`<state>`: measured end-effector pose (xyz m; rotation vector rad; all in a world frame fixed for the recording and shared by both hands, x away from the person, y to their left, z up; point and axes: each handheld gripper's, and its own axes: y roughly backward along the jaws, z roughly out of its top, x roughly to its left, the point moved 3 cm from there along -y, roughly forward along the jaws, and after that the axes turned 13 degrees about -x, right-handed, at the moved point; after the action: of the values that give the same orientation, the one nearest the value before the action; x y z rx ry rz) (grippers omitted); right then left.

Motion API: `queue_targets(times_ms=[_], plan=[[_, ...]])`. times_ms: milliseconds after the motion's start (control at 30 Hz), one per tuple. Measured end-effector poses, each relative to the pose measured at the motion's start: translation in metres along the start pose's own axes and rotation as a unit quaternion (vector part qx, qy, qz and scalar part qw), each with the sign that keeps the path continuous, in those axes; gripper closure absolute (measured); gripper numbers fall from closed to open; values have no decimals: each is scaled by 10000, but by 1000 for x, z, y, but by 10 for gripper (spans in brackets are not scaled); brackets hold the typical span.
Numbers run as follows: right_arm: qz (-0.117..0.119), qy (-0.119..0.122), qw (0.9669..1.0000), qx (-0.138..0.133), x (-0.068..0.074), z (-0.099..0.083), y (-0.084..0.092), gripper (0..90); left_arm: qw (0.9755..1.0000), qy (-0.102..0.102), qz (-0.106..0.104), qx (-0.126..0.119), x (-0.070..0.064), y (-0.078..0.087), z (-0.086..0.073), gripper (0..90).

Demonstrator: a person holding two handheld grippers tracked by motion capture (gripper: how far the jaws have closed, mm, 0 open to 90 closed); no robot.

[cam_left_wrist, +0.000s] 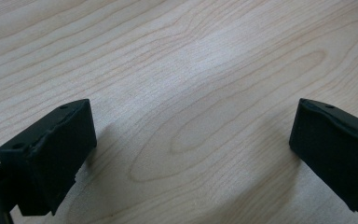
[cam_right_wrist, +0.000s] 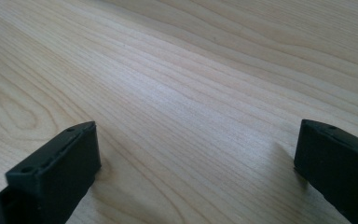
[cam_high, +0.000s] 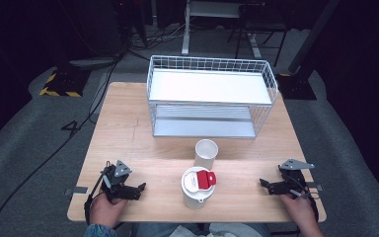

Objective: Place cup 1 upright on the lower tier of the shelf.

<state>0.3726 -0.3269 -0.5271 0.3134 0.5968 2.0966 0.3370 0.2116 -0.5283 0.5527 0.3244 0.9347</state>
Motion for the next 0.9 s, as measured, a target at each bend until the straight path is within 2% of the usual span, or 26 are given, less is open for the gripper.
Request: queue_targets(times_ms=[233, 367, 433, 467, 567, 900], plan=[[21, 48, 10000, -27, 1, 0, 2, 0, 10000, 8, -9, 5, 0, 0, 0, 9], [101, 58, 9996, -258, 2, 4, 8, 0, 10000, -6, -2, -6, 0, -1, 1, 8], [127, 58, 9995, -287, 3, 5, 9, 0, 10000, -6, -2, -7, 1, -1, 1, 7], [256, -2, 9990, -373, 5, 7, 12, 0, 10000, 7, -15, 6, 1, -1, 1, 4], [328, 15, 9986, -418, 7, 9, 13, 0, 10000, -22, -8, 14, 1, -2, 2, 0], [667, 236, 9953, -660, 27, 30, 23, 0, 10000, -6, 3, 21, 0, -4, 3, 0]])
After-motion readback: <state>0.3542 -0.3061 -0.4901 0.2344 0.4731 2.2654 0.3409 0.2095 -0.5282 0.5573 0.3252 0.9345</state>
